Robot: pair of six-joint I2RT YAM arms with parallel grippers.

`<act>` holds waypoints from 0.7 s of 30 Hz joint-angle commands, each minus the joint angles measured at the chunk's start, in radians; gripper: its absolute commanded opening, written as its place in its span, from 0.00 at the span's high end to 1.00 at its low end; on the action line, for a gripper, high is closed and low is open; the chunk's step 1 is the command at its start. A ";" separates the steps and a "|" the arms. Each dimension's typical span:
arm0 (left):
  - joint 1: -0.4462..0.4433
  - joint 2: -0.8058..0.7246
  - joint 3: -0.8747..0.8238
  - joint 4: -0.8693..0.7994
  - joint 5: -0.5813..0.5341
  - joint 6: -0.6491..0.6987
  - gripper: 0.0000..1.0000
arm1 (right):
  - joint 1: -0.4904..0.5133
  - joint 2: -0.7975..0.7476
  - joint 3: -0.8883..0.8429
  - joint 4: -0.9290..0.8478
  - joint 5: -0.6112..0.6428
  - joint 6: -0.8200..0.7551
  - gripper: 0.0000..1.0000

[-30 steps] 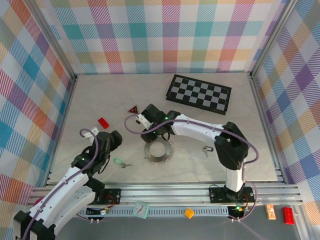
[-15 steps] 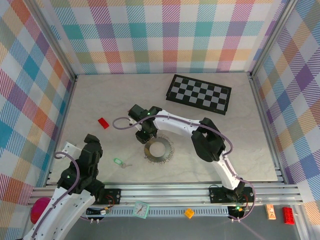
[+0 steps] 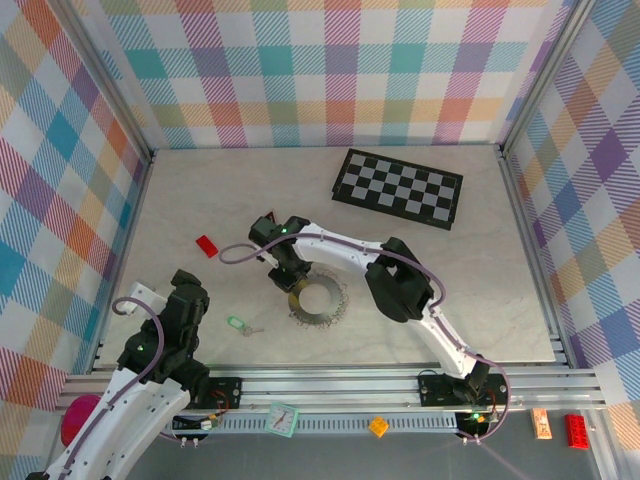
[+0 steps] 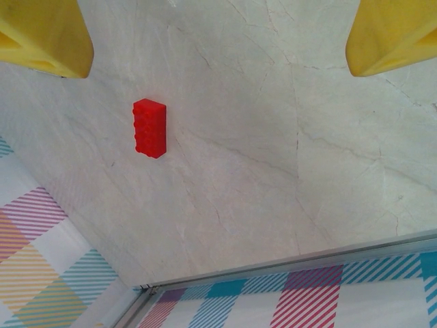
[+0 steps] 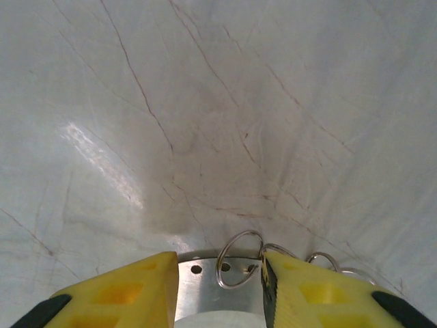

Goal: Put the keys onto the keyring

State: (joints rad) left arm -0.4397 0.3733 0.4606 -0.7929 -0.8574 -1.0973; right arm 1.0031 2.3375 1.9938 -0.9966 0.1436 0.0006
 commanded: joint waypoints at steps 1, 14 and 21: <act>0.009 0.004 0.009 0.004 -0.014 -0.024 0.06 | 0.013 0.023 0.041 -0.049 0.031 -0.013 0.64; 0.009 0.006 0.010 0.022 -0.006 -0.019 0.05 | 0.022 0.049 0.063 -0.066 0.091 -0.018 0.72; 0.009 0.009 0.016 0.022 -0.003 -0.018 0.05 | 0.025 0.054 0.068 -0.070 0.087 -0.016 0.75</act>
State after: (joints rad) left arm -0.4397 0.3779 0.4606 -0.7795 -0.8543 -1.1076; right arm 1.0187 2.3768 2.0354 -1.0351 0.2253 -0.0097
